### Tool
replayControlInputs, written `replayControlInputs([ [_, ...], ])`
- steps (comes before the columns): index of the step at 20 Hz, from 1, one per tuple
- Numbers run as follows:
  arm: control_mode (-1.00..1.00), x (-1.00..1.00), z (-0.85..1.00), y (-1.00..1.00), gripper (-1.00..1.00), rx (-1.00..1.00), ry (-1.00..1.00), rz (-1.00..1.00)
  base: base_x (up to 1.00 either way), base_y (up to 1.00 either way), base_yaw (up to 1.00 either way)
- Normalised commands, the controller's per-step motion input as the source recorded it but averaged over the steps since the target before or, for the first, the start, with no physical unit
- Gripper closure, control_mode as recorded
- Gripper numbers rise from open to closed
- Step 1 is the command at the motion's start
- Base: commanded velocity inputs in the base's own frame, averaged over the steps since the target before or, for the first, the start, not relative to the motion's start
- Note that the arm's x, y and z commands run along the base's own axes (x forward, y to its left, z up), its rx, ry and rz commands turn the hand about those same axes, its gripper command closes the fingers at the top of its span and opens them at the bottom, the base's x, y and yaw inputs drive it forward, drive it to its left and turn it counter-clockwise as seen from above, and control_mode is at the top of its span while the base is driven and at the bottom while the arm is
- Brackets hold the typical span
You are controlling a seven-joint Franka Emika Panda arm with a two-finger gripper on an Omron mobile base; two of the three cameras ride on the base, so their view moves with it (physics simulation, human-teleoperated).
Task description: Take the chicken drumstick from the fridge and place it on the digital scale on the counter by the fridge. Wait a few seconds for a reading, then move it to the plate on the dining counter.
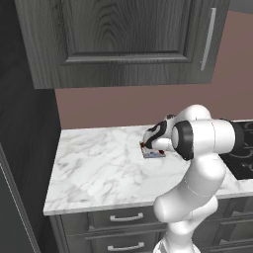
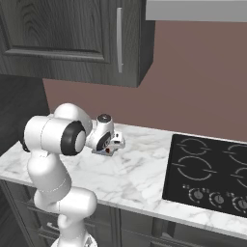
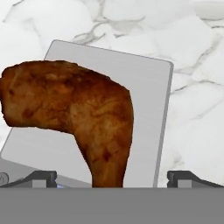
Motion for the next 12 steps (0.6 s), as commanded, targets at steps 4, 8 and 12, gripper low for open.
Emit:
replayControlInputs([
  [4,-1.00,0.00,0.00,0.00,1.00,0.00,0.00,0.00,0.00,0.00,0.00],
  [8,-1.00,0.00,0.00,0.00,1.00,0.00,0.00,0.00,0.00,0.00,0.00],
  [12,-1.00,0.00,0.00,0.00,1.00,0.00,0.00,0.00,0.00,0.00,0.00],
])
